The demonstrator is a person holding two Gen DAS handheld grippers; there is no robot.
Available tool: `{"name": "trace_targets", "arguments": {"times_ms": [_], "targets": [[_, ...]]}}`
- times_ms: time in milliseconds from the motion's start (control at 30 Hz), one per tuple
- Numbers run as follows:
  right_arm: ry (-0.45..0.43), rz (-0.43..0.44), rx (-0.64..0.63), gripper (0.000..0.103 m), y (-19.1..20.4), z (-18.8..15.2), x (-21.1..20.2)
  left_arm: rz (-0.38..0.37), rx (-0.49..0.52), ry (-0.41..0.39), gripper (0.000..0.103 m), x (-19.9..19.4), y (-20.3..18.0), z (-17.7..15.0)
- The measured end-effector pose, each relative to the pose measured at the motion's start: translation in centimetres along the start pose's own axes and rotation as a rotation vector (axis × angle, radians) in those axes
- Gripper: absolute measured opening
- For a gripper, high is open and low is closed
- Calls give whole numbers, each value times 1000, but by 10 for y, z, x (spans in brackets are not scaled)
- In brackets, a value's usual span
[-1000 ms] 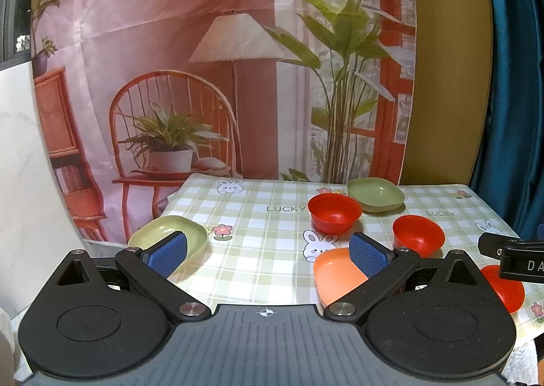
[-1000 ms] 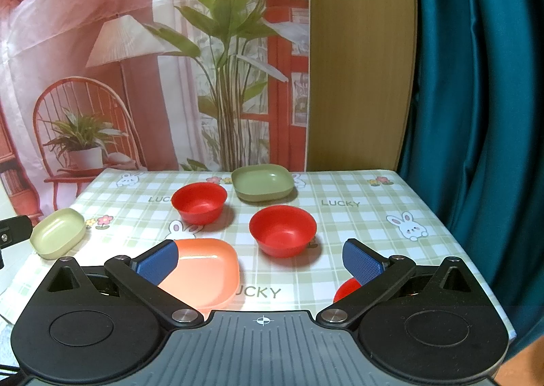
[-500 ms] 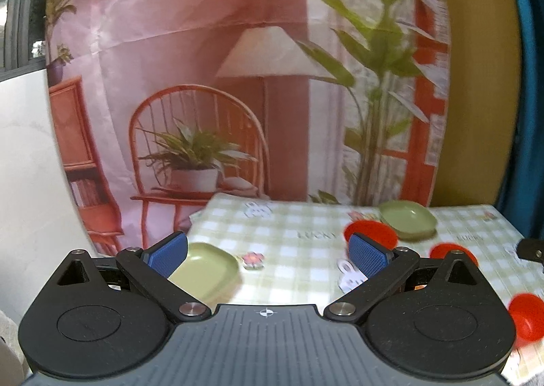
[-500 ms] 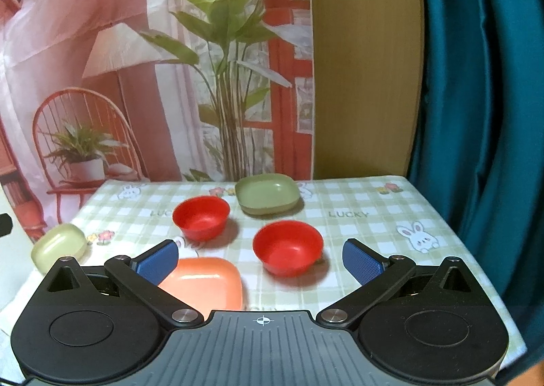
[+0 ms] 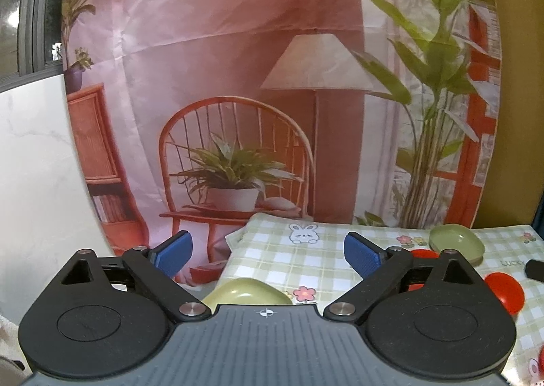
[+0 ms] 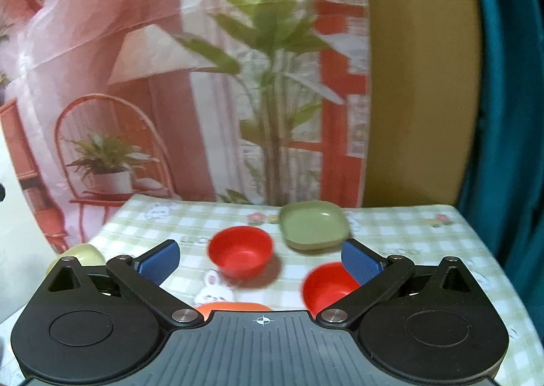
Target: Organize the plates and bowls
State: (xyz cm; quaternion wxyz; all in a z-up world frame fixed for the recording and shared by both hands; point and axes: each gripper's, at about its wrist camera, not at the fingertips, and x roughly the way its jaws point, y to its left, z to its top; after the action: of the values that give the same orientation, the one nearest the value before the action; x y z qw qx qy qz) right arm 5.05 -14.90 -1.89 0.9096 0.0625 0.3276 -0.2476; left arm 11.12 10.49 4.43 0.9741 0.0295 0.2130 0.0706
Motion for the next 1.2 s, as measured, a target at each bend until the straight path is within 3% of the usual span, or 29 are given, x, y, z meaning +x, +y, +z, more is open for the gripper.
{"name": "trace_targets", "arguments": {"times_ms": [300, 633, 733, 900, 1000, 1200], "targets": [[86, 118, -67, 91, 69, 0, 68, 86, 21, 51, 97, 60, 46, -17], [182, 270, -170, 75, 168, -10, 154, 160, -62, 166, 93, 149, 112, -57], [197, 290, -199, 71, 190, -12, 177, 146, -99, 210, 91, 174, 126, -72], [264, 323, -235, 58, 228, -25, 221, 107, -104, 283, 77, 204, 133, -97], [301, 322, -258, 43, 244, -37, 240, 79, -108, 306, 70, 209, 133, -111], [342, 335, -286, 30, 260, -55, 261, 30, -108, 333, 62, 214, 130, -126]]}}
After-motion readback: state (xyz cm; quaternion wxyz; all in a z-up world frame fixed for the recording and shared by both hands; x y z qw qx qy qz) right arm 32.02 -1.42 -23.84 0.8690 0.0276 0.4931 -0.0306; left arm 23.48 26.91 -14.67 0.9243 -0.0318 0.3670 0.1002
